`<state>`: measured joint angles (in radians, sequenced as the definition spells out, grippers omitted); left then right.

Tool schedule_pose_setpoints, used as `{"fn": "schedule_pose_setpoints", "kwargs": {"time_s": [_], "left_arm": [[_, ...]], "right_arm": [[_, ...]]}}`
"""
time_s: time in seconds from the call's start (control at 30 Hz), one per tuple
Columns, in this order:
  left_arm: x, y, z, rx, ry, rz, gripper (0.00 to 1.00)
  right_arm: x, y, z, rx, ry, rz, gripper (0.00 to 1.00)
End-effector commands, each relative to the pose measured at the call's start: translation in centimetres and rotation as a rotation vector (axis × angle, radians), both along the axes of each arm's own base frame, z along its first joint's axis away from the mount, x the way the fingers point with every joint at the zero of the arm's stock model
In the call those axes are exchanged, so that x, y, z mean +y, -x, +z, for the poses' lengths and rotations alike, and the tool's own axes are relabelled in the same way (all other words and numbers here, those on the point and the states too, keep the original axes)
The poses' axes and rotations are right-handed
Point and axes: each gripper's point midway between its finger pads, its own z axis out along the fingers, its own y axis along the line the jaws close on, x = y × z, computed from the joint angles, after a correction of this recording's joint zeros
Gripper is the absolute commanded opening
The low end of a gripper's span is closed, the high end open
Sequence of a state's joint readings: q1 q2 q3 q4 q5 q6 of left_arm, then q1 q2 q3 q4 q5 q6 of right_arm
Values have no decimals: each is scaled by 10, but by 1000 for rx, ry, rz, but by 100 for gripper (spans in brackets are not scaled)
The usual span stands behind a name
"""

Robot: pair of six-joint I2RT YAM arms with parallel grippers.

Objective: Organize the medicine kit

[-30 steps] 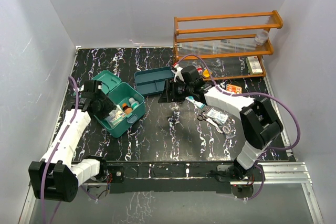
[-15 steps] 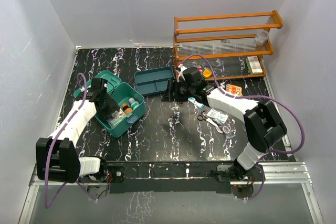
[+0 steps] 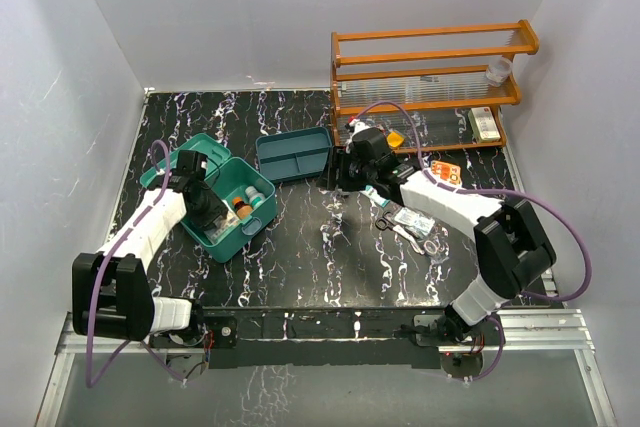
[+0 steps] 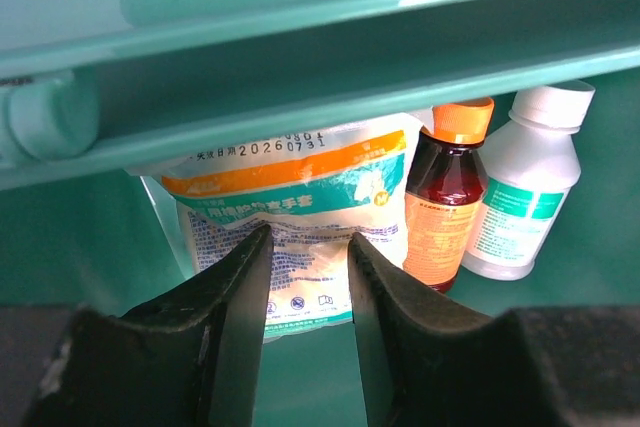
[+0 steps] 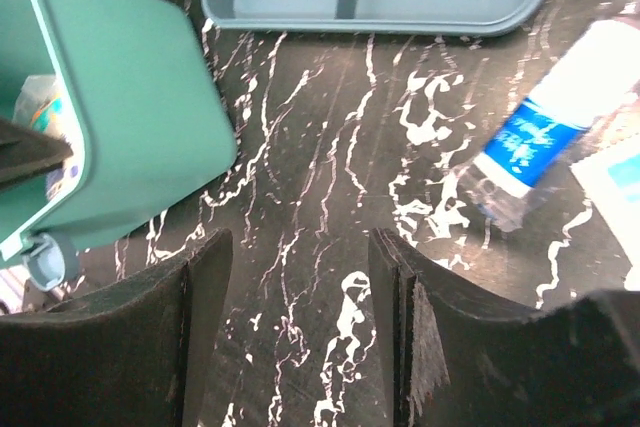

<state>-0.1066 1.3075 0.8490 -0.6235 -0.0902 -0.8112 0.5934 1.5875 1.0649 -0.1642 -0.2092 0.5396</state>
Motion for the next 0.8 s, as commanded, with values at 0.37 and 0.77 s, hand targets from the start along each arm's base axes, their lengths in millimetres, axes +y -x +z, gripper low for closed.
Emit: {"fn": "schedule_pose_setpoints", "kwargs": {"time_s": [0.37,0.77], "left_arm": [[-10,-37,118,-381,39,-105,47],[-56,-50,215,-791,199,-366,54]], "right_arm": [[-180,-19,-6,-10,330,-723,58],[-283,31,-34,118,562,-1014,74]]}}
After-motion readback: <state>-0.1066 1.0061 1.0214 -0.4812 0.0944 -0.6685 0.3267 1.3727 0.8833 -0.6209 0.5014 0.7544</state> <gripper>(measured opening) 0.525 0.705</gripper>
